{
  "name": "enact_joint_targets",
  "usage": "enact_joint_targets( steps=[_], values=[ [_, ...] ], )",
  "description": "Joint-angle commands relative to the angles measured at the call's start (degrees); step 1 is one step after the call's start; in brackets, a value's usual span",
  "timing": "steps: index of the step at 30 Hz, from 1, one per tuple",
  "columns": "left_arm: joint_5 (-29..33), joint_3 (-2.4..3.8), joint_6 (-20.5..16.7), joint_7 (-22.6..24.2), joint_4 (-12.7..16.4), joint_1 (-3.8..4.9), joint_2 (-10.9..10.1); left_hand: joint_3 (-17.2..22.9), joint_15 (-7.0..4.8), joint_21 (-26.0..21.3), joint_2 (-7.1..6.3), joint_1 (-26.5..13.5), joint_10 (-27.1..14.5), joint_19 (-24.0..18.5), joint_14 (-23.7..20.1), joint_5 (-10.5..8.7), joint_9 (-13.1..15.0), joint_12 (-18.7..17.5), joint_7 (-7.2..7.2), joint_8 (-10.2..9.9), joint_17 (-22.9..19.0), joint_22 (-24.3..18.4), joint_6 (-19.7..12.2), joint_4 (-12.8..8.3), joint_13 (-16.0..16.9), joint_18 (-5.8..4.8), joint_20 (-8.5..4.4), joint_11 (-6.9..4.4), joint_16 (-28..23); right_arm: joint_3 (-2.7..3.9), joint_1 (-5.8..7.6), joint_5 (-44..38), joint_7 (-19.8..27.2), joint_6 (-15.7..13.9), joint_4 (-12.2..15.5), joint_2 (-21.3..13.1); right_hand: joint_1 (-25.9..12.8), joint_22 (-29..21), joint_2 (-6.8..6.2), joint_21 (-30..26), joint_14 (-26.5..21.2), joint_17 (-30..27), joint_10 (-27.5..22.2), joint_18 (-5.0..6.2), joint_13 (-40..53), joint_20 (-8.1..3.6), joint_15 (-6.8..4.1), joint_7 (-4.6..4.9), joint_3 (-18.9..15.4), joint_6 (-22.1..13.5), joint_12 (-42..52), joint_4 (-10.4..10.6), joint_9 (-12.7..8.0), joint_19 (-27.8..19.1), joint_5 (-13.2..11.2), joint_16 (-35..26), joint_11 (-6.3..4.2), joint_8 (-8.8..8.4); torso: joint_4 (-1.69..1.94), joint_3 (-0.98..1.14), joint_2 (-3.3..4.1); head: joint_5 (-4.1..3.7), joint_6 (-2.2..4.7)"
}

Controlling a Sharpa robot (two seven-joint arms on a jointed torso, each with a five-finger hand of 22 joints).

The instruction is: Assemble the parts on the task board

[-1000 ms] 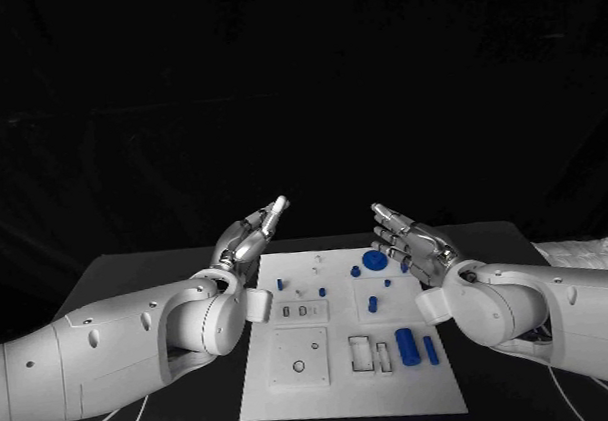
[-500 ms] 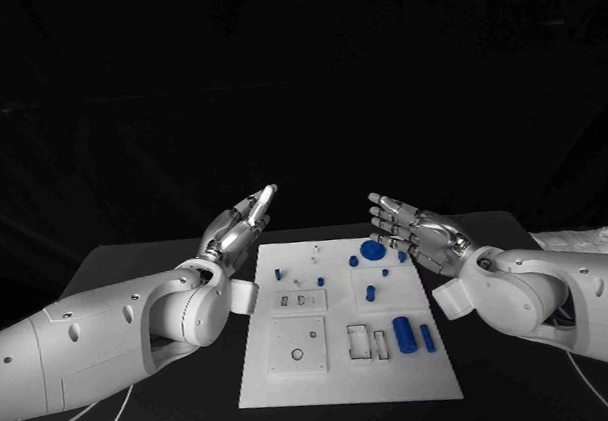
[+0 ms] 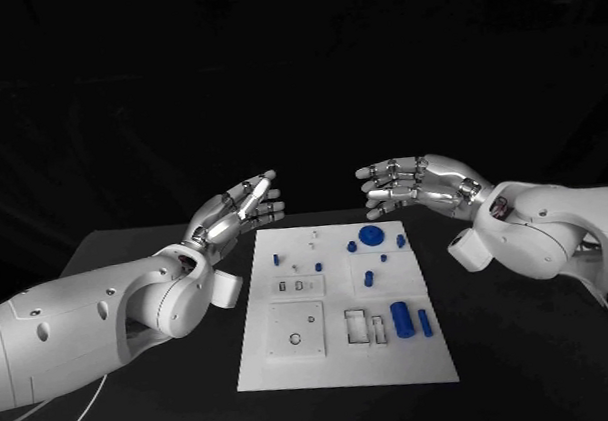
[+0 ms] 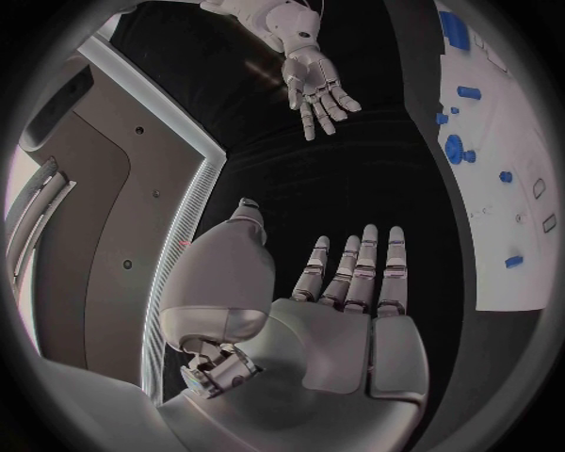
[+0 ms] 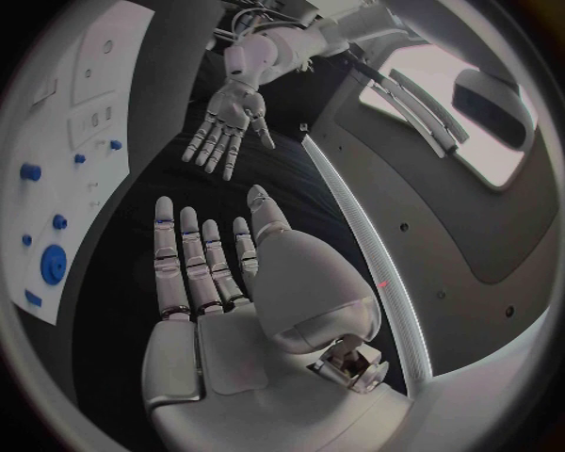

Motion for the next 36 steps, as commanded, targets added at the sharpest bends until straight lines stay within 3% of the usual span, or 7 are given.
enact_joint_targets(
  steps=[1,4,11,17,24,31,36],
  values=[
    [-7.05,0.06,1.17,-1.59,1.54,0.85,-1.27,-0.24,0.62,1.41,0.86,-0.18,4.54,2.98,3.81,0.0,0.3,4.3,2.0,1.0,1.61,0.53,0.76,0.19,1.64,0.64,0.1,1.0,3.59,-0.02,1.93,-24.04,-11.45,-0.92,0.43,0.38,0.72,1.17,-0.45,2.15,1.81,5.3,2.0,0.54,2.45,-1.09,-0.59,0.45,0.3,1.55,4.13,-0.18,0.33,4.77,-1.75,6.44,-0.19,0.27,0.06,-0.35,1.36,0.16,-0.54],
    [-8.67,0.06,0.71,-2.13,3.19,1.74,-2.79,-0.51,0.76,1.32,1.08,0.01,4.92,3.16,3.44,-0.04,0.47,5.45,2.72,1.74,2.01,0.4,1.29,-0.03,2.15,0.53,0.2,1.16,4.37,-0.03,3.57,-34.63,-15.41,-0.98,0.69,1.08,2.46,3.23,-0.74,5.82,7.37,9.3,6.74,0.67,4.36,-1.97,-1.63,1.22,1.76,3.15,7.55,-1.69,0.6,10.14,-4.34,12.38,-0.87,0.43,0.18,-0.52,2.27,0.29,-1.0],
    [-10.65,0.07,-0.93,-2.78,6.46,3.71,-5.79,-0.53,1.18,1.07,2.25,2.21,3.74,3.4,1.97,0.01,0.84,6.62,3.81,3.65,2.6,0.08,2.49,-0.18,2.62,0.51,0.64,1.56,5.68,-0.03,6.68,-59.73,-22.05,-0.16,0.62,3.28,0.63,15.25,-2.87,23.07,24.81,20.54,13.31,0.47,6.07,-6.38,-5.6,1.05,5.26,8.84,6.73,-3.73,1.37,20.06,-2.97,26.81,-4.42,-2.48,0.95,-0.95,4.72,-0.48,-1.82],
    [-12.18,0.07,-2.01,-2.61,7.93,4.93,-7.38,-0.8,1.4,1.27,4.02,5.08,2.72,3.83,1.02,0.27,1.14,7.81,4.64,6.08,3.19,-0.04,4.02,-0.26,2.87,0.54,0.89,1.75,7.54,-0.02,8.05,-74.78,-23.62,-0.04,-0.65,5.13,-2.99,51.24,-3.9,52.62,47.48,42.94,17.23,-3.99,3.74,-8.41,-8.24,-0.1,9.07,10.35,-1.14,-5.02,1.72,34.71,-1.07,43.54,-6.53,-5.57,1.62,-1.37,6.35,-1.35,-2.31],
    [-13.39,0.08,-2.2,-2.42,9.06,5.77,-8.6,-1.52,1.48,1.45,5.27,7.56,2.02,3.89,-0.17,1.31,1.18,8.83,5.11,8.03,3.42,-0.15,4.84,-0.3,2.88,0.53,1.0,1.81,8.99,-0.03,8.39,-82.43,-24.35,0.42,-3.4,7.03,-5.59,60.41,-5.43,59.35,51.46,47.62,19.39,-5.22,1.89,-9.33,-9.61,-0.3,13.45,11.99,-7.57,-6.88,2.27,37.38,3.18,46.5,-7.09,-6.99,2.4,-1.41,7.28,-2.75,-2.58],
    [-13.75,0.1,-2.48,-2.03,9.86,6.6,-9.36,-3.09,1.42,1.35,6.25,9.25,-0.12,3.17,-3.86,1.78,0.94,8.38,5.65,9.65,2.07,-0.43,4.71,-0.23,1.73,0.48,1.11,1.48,7.88,-0.06,7.96,-83.77,-24.3,0.13,-6.42,9.1,-7.82,62.01,-6.79,60.29,51.47,47.58,20.77,-5.29,2.0,-9.36,-9.69,-0.2,18.37,12.25,-9.43,-8.36,3.09,37.05,7.12,46.59,-7.12,-7.76,2.27,-1.72,8.25,-3.81,-2.59],
    [-13.82,0.11,-3.25,-0.62,10.12,6.84,-9.8,-5.37,-0.94,-1.37,7.37,10.66,-5.13,-3.25,-19.21,2.19,0.56,3.7,7.73,11.51,-5.9,-1.99,5.43,-0.18,-2.36,0.0,1.23,-3.12,-7.05,-0.08,6.62,-83.4,-23.91,-0.5,-9.26,10.81,-10.91,63.76,-8.09,61.1,51.77,47.32,20.93,-5.55,1.94,-9.3,-9.65,0.49,20.22,12.75,-11.24,-6.99,3.99,37.81,1.89,46.46,-7.08,-7.87,2.26,-1.65,8.54,-3.91,-2.38]
  ],
)
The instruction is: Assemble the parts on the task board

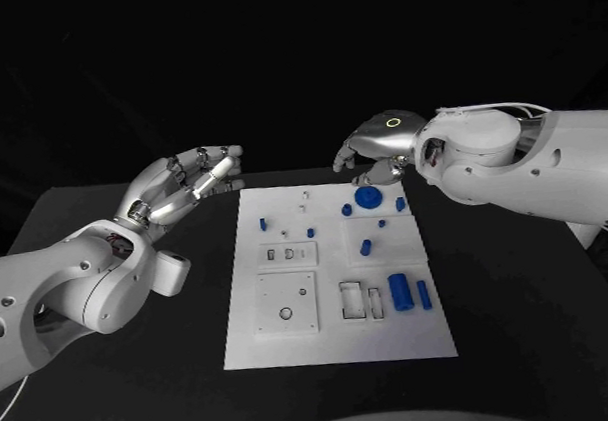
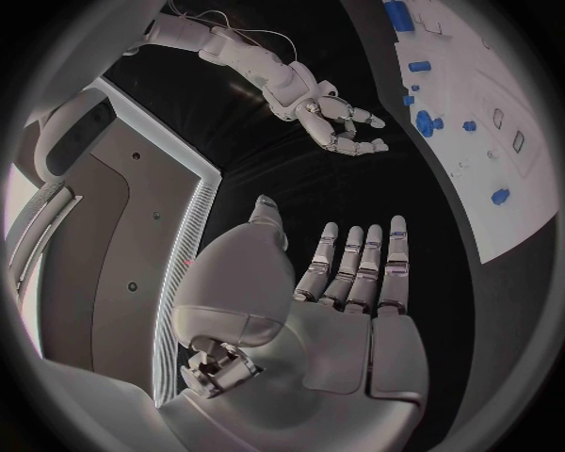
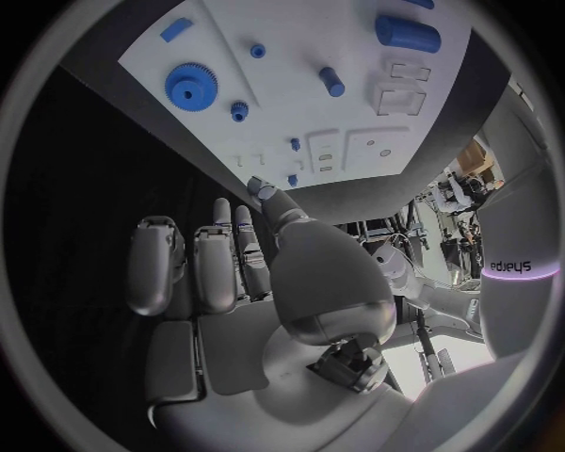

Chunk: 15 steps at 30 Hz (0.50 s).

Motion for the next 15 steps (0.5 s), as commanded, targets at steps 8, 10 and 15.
enact_joint_targets(
  steps=[8,10,15],
  values=[
    [1.96,0.08,-0.76,3.12,0.33,0.28,-0.35,-1.71,-3.67,-11.5,0.44,-0.18,-11.24,-21.81,-16.79,-0.68,-1.01,-18.64,-3.33,-4.53,-6.43,-5.38,-5.27,0.06,-2.95,-1.29,-2.41,-6.27,-17.85,-0.04,-2.02,-1.29,0.32,-0.76,-4.74,2.45,-4.13,2.12,-2.44,0.97,1.17,-0.16,-0.44,-1.22,-0.59,-0.69,-0.75,4.15,-0.14,1.58,-3.7,3.93,1.39,1.58,-8.34,-0.21,-0.98,-0.04,0.09,0.11,0.15,0.67,-0.23],
    [2.43,0.08,-0.76,3.25,0.35,0.28,-0.39,-1.69,-3.45,-12.2,0.48,-0.22,-11.41,-22.94,-16.79,-0.67,-1.04,-19.25,-3.73,-4.92,-6.43,-5.72,-5.56,0.06,-3.0,-1.26,-2.48,-6.71,-17.85,-0.04,-2.3,-0.86,0.54,-0.73,-5.25,2.69,-4.04,1.75,-2.58,0.66,0.88,-0.78,-0.95,-1.13,-0.62,-0.66,-0.63,4.54,-0.1,0.87,-4.18,4.31,1.25,1.25,-8.27,-0.58,-0.75,-0.66,0.02,0.1,0.0,0.75,-0.66],
    [2.96,0.08,-0.76,3.28,0.42,0.29,-0.58,-1.83,-3.29,-13.27,0.18,-0.92,-11.67,-24.59,-16.79,-1.3,-1.23,-20.46,-4.63,-6.47,-6.43,-6.24,-6.91,0.16,-3.11,-1.3,-1.72,-7.46,-17.85,-0.04,-3.01,-0.12,1.03,-0.28,-6.14,3.05,-3.33,1.45,-2.76,0.24,0.51,-1.4,-1.82,-1.05,-0.66,-0.45,-0.34,4.93,0.28,0.25,-5.08,4.72,1.17,0.86,-7.21,-1.02,-0.44,-1.45,-0.11,0.05,-0.14,0.68,-1.09]
  ],
)
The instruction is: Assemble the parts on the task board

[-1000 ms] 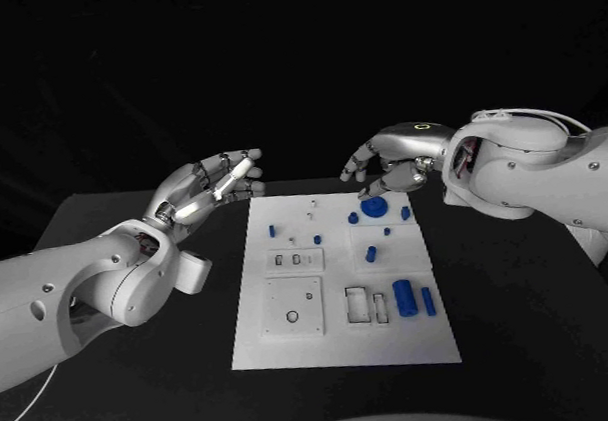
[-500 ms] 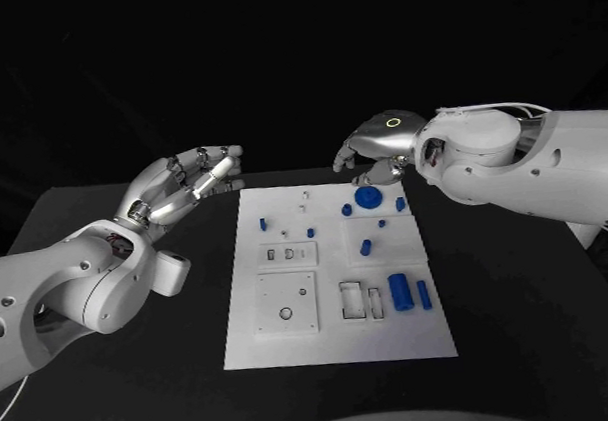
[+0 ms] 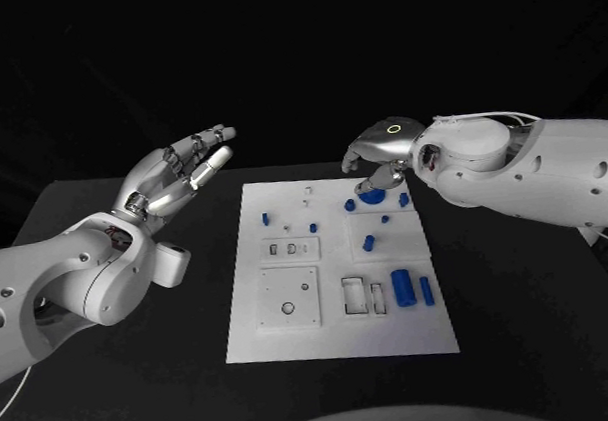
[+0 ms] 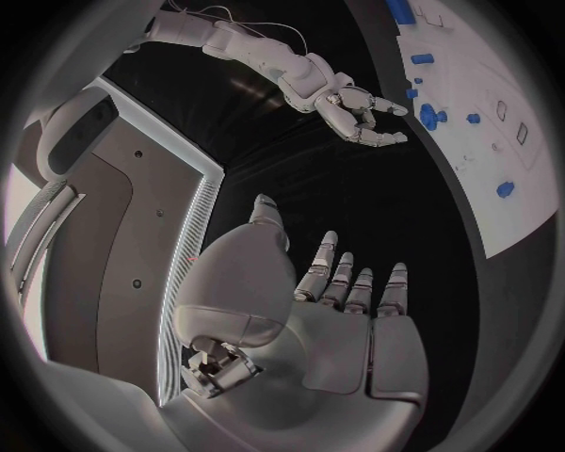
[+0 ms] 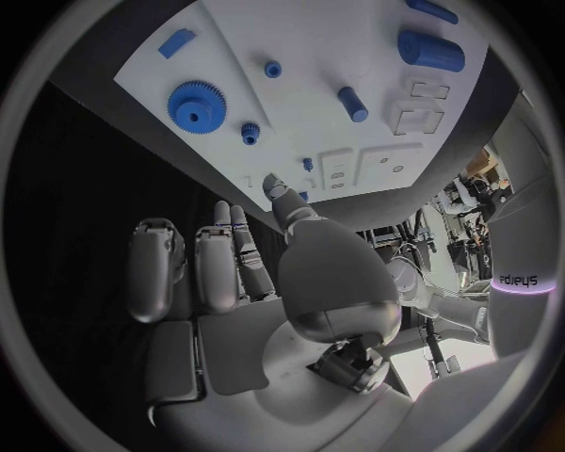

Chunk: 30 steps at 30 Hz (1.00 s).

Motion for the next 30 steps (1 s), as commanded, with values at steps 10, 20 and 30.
enact_joint_targets(
  steps=[10,20,30],
  values=[
    [4.33,0.06,0.09,2.36,0.13,0.12,0.1,4.28,-5.38,-1.3,-10.22,-14.69,-0.72,-1.56,-0.23,-0.99,-2.98,-20.98,-7.49,-16.0,-0.05,-1.45,-21.74,0.29,-2.22,0.75,-6.6,-7.5,-0.2,0.01,-1.36,1.3,1.2,0.06,-1.85,0.8,0.8,-0.13,-0.89,-0.71,-0.72,-0.63,-1.66,-0.1,-0.25,0.18,0.2,0.42,0.2,-2.42,-2.1,1.61,-0.91,-0.81,-0.11,-0.73,0.2,-2.36,0.03,0.03,-0.32,0.13,-0.41],
    [8.95,0.07,-0.39,2.51,0.19,0.12,-0.04,4.2,-7.13,-1.32,-13.59,-16.63,-0.72,-1.6,-0.23,-1.2,-2.98,-20.98,-12.03,-16.0,-0.05,-1.47,-21.74,0.45,-2.22,0.62,-12.18,-10.84,-0.2,0.01,-1.83,1.97,2.06,0.24,-3.01,1.54,1.04,-0.06,-0.97,-0.91,-0.86,-0.88,-1.55,-0.08,-0.47,0.24,0.22,0.27,0.21,-1.92,-2.85,2.46,-1.17,-0.86,-0.8,-0.91,0.11,-2.54,0.03,0.14,-0.33,-0.02,-0.72],
    [9.5,0.07,0.58,2.17,0.07,0.12,0.03,4.64,-6.66,-1.32,-12.97,-16.12,-0.72,-1.6,-0.23,-1.22,-2.98,-20.98,-15.06,-16.0,-0.05,-1.47,-21.74,0.42,-2.22,0.89,-10.77,-9.93,-0.2,0.01,-2.55,2.59,3.14,0.44,-4.57,2.47,3.19,0.44,-1.39,-1.14,-1.02,-1.0,0.64,-0.09,-0.89,-0.08,-0.14,-0.5,2.61,1.23,-3.88,2.28,-0.93,-0.8,7.26,-1.06,-0.46,-1.85,-0.01,0.12,-0.52,0.17,-0.99]
  ],
)
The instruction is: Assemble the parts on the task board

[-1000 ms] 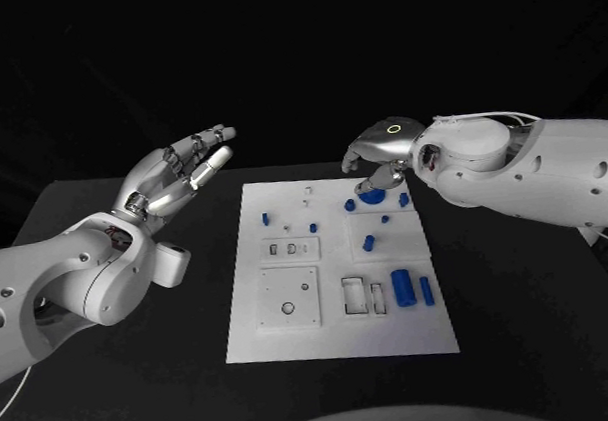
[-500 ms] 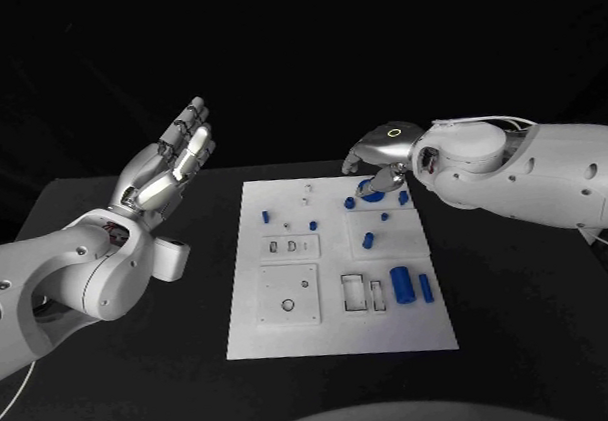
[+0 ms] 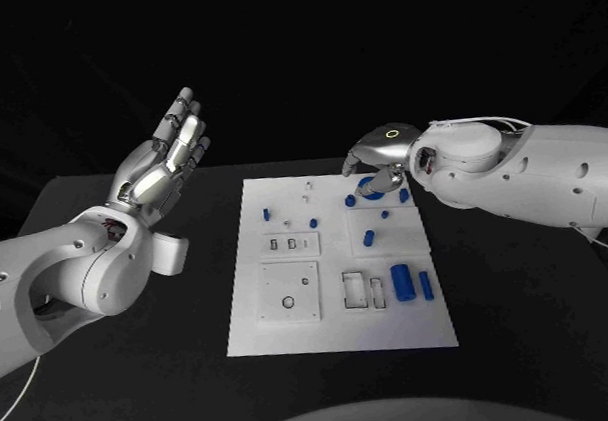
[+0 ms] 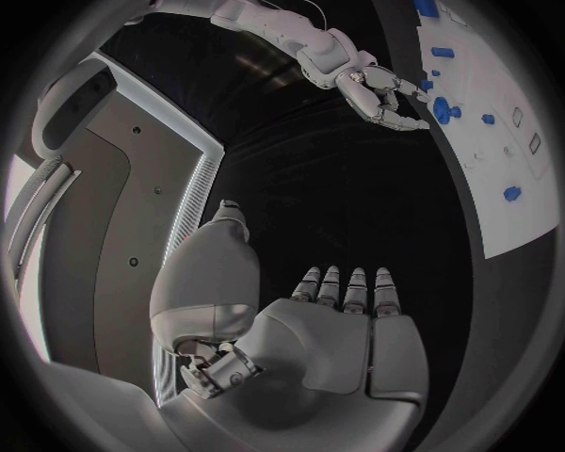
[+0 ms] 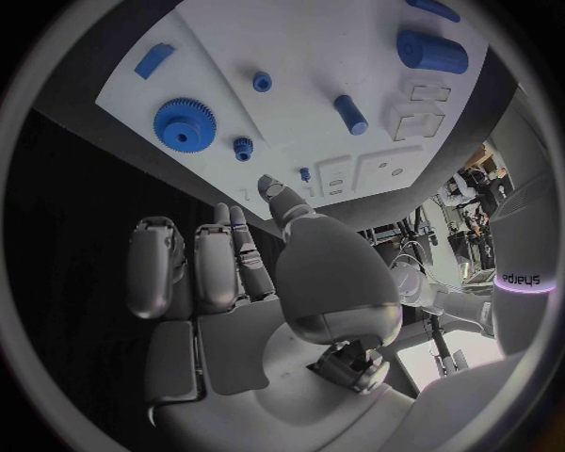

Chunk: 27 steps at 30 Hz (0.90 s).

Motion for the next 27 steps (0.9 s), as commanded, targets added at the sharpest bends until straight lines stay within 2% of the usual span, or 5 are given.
enact_joint_targets(
  steps=[1,14,19,20,27],
  values=[
    [1.3,0.06,0.95,0.68,0.06,0.1,0.09,0.26,-0.94,-0.21,0.49,0.55,-0.02,0.04,-0.04,-0.17,-1.47,-0.19,-0.51,-0.18,-0.07,-1.45,0.1,-0.07,-0.07,-0.08,0.88,0.77,-0.2,0.0,-0.38,0.25,1.23,0.4,-0.71,0.45,0.61,0.27,-0.16,-0.35,-0.19,0.07,1.04,-0.11,-0.11,-0.2,-0.18,-0.16,0.93,1.14,-0.45,-0.06,0.34,-0.24,2.14,-0.15,-0.02,0.59,-0.04,0.01,-0.1,-0.03,-0.11],
    [1.35,0.07,1.81,0.47,0.02,0.11,0.04,1.4,0.47,-0.21,2.25,1.67,-0.02,0.04,-0.04,-0.22,-1.47,-0.19,0.72,-0.18,-0.07,-1.45,0.1,-0.15,-0.07,0.24,2.19,2.73,-0.2,0.02,-2.26,0.87,2.35,-0.09,-4.5,3.03,1.78,-0.03,-1.91,-1.22,-0.44,-0.15,3.91,0.13,0.17,-0.52,-0.48,-0.87,5.51,3.78,-0.71,-0.71,2.59,-0.97,6.86,-0.29,-0.36,1.99,0.04,0.1,-0.25,0.35,-0.56],
    [1.35,0.06,2.33,-0.14,-0.13,0.11,0.09,2.11,1.18,-0.21,3.39,2.72,-0.02,0.04,-0.04,-0.25,-1.47,-0.19,1.76,-0.18,-0.07,-1.45,0.1,-0.19,-0.07,0.15,2.42,3.2,-0.2,0.02,-2.72,1.36,2.53,-0.22,-5.79,3.91,1.36,-0.31,-2.55,-1.58,-0.58,-0.38,3.9,0.24,0.47,-0.61,-0.53,-1.23,5.79,2.53,-0.68,-0.41,3.42,-1.27,5.83,-0.42,-0.24,2.08,-0.03,0.08,-0.4,0.47,-1.02],
    [1.35,0.06,2.4,-0.21,-0.14,0.11,0.09,2.21,1.35,-0.21,3.58,2.89,-0.02,0.04,-0.04,-0.25,-1.47,-0.19,1.89,-0.18,-0.07,-1.45,0.1,-0.22,-0.07,0.1,2.51,3.4,-0.2,0.02,-2.77,1.4,2.55,-0.2,-5.91,3.99,1.3,-0.36,-2.61,-1.66,-0.65,-0.5,3.89,0.25,0.55,-0.59,-0.54,-1.26,5.86,2.34,-0.66,-0.31,3.64,-1.32,5.51,-0.49,-0.23,2.16,-0.03,0.08,-0.42,1.18,-0.85],
    [1.35,0.06,3.09,-0.79,-0.15,0.11,-0.11,2.7,2.05,-0.21,4.67,3.68,-0.02,0.04,-0.04,-0.26,-1.47,-0.19,2.56,-0.18,-0.07,-1.45,0.1,-0.25,-0.07,-0.22,2.83,4.27,-0.2,0.03,-3.44,1.55,2.73,-0.16,-6.71,4.45,1.17,-0.23,-2.67,-1.68,-0.69,-0.52,4.11,0.22,0.82,-0.59,-0.55,-1.27,6.08,2.04,-0.46,-0.04,4.18,-1.26,4.9,-0.51,-0.24,2.42,-0.03,0.07,-0.46,1.08,-0.96]
  ],
)
